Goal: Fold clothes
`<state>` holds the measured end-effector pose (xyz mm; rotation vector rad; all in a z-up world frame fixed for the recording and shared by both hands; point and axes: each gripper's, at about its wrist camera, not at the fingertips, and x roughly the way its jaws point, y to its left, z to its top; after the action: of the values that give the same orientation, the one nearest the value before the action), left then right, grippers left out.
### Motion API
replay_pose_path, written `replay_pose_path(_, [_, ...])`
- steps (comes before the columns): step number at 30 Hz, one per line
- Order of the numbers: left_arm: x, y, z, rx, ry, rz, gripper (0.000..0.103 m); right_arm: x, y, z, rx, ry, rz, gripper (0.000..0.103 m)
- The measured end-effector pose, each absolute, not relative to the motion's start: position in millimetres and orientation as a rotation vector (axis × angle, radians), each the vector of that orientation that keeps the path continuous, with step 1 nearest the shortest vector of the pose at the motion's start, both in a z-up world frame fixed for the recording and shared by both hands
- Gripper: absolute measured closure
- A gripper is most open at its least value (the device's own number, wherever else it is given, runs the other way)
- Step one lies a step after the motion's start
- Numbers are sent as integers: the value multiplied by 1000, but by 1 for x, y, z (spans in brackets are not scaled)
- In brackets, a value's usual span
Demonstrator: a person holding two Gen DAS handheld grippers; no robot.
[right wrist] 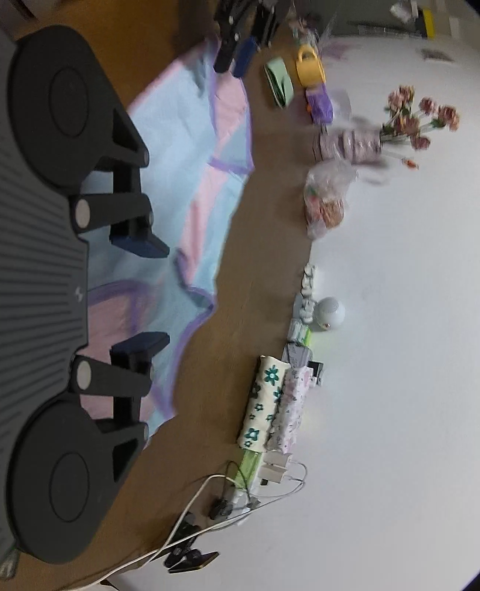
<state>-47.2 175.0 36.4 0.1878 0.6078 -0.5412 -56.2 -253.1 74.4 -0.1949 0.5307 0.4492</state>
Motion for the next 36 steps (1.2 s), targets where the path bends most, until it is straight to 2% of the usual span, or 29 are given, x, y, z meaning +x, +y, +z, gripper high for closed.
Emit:
replay_pose_path(5, [-51,194,25,106,650,-517,58,-84,-280,69,-249,589,418,55])
replay_pose_path(7, [-51,197,20,75,667,-523,61,-94,-284,67,-245,601,416,55])
replay_pose_path(8, [-52,198,19,61,671,-526,74,-97,-284,66,-239,604,423,55])
replay_pose_path(9, [-54,202,19,39,668,-536,97,-99,-283,65,-235,607,432,55])
replay_pose_path(10, [-56,206,19,15,664,-545,103,-102,-281,63,-231,611,444,55])
replay_pose_path(14, [-75,228,29,-53,620,-574,101,-105,-272,57,-240,628,484,55])
replay_pose_path(20, [-88,236,30,-18,619,-475,102,-106,-276,52,-247,649,482,55])
replay_pose_path(22, [-90,237,28,-11,622,-443,100,-107,-279,52,-248,647,472,55])
replay_pose_path(23, [-91,238,28,-13,623,-433,93,-107,-280,53,-251,645,464,55])
replay_pose_path(24, [-90,236,28,-38,620,-455,78,-107,-280,53,-255,643,456,55])
replay_pose_path(26, [-88,228,27,-53,609,-492,58,-107,-282,53,-259,642,444,55])
replay_pose_path(28, [-84,219,23,-15,621,-497,59,-108,-282,52,-262,643,440,55])
replay_pose_path(29, [-81,215,20,-1,631,-495,63,-108,-282,52,-262,643,442,55])
replay_pose_path(30, [-77,214,17,-6,643,-490,80,-109,-281,51,-262,642,444,55])
replay_pose_path(32, [-75,219,17,-40,620,-491,98,-110,-280,50,-261,642,449,55])
replay_pose_path(36, [-78,233,23,-115,544,-508,103,-112,-276,45,-261,653,454,55])
